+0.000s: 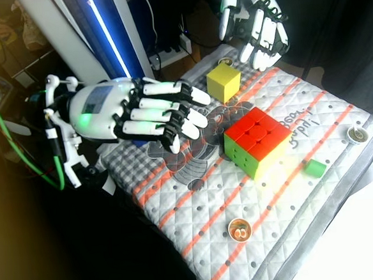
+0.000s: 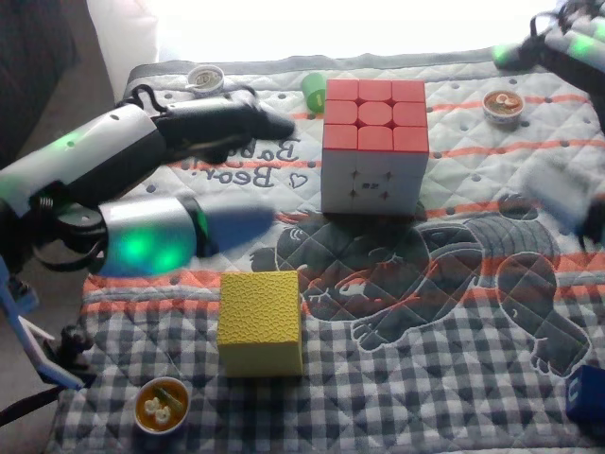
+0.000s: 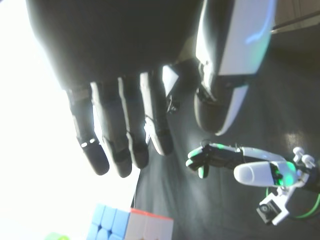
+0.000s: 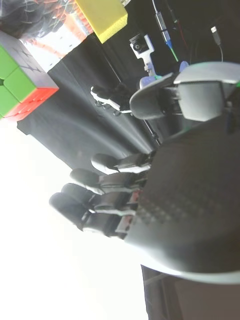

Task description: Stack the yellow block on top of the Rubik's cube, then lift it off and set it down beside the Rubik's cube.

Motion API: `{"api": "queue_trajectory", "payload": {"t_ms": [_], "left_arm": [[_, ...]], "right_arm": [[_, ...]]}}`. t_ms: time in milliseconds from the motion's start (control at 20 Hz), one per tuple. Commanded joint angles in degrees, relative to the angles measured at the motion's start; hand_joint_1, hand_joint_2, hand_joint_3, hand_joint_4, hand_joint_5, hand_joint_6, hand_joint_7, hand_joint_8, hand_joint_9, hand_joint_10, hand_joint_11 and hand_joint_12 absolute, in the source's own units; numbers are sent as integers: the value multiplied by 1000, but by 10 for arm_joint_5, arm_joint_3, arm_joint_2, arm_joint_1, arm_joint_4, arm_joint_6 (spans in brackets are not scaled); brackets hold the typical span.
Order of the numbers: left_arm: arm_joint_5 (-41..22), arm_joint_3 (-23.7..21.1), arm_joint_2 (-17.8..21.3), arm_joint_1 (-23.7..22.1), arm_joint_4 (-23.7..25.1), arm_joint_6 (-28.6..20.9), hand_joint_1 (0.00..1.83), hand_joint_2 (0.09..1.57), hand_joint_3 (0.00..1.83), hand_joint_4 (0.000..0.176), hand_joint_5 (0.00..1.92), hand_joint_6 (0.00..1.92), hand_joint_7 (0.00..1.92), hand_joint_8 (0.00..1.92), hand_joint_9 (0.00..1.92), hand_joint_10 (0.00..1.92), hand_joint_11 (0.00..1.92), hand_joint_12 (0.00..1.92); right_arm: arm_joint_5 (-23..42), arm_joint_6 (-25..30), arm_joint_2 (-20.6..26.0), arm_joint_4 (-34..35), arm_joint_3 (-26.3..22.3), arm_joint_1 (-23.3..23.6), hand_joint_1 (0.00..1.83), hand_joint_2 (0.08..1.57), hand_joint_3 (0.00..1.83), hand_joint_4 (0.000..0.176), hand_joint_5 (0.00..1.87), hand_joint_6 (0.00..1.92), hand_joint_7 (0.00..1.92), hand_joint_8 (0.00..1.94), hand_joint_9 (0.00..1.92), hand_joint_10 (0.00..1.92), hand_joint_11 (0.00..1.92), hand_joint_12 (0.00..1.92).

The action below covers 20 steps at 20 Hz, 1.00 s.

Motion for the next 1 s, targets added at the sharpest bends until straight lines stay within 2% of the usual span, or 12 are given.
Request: {"api": "queue_trajectory", "payload": {"t_ms": [0,50,100,200,250,300,400,500,550,650,800,950], "left_arm": [[70,0,1,-6,10,-3,664,841,16,30,237,20,164,17,122,40,0,770],[67,0,1,-6,11,-3,635,839,8,44,232,11,184,12,122,35,0,854],[65,-1,1,-5,11,-3,636,838,4,76,271,18,178,4,121,31,0,924],[45,-1,0,-5,15,-3,674,820,0,106,364,37,142,2,118,27,0,990],[27,-2,0,-3,19,-3,699,819,0,108,368,25,139,2,124,28,0,1066],[13,-3,0,-1,23,-3,709,827,1,138,333,7,124,0,124,28,0,1081],[-16,-3,-3,3,24,-3,696,823,1,172,306,1,124,1,112,16,0,935],[-67,3,-13,6,24,-3,717,788,0,166,315,1,123,2,73,9,0,826],[-86,6,-17,7,24,-3,693,795,0,166,297,0,147,7,96,19,0,885],[-124,15,-29,8,24,-3,645,808,3,176,257,4,82,12,30,6,0,498],[-162,30,-45,9,24,-3,608,839,6,176,244,1,40,2,12,0,0,314],[-189,43,-56,10,24,-3,554,860,8,176,254,1,44,1,3,0,0,351]], "right_arm": [[67,0,-1,-2,0,5,801,619,680,0,266,897,393,981,222,1196,0,1684],[67,0,-1,-2,0,5,815,620,682,0,266,902,384,1003,211,1226,0,1706],[67,0,-1,-2,1,4,820,622,683,0,264,907,379,1019,205,1246,0,1725],[67,0,-1,-2,1,3,888,606,706,0,286,921,357,1060,179,1285,0,1729],[67,0,-1,-1,1,2,893,601,713,0,303,916,363,1054,185,1279,0,1739],[67,0,-2,-1,2,2,875,592,731,0,327,906,365,1033,185,1271,0,1751],[67,0,-2,-1,2,2,856,585,750,0,353,915,379,1059,205,1301,0,1772],[67,0,-2,-1,2,2,811,632,691,0,376,905,392,1053,211,1288,0,1742],[67,0,-2,-1,2,2,792,648,656,0,390,900,403,1052,222,1284,0,1748],[67,0,-4,-1,2,3,772,648,661,0,402,912,424,1082,270,1311,0,1783],[67,0,-4,-1,3,3,847,641,691,0,399,962,457,1126,318,1365,12,1827],[67,0,-4,-1,3,5,817,619,773,0,421,1009,555,1111,388,1383,45,1879]]}}
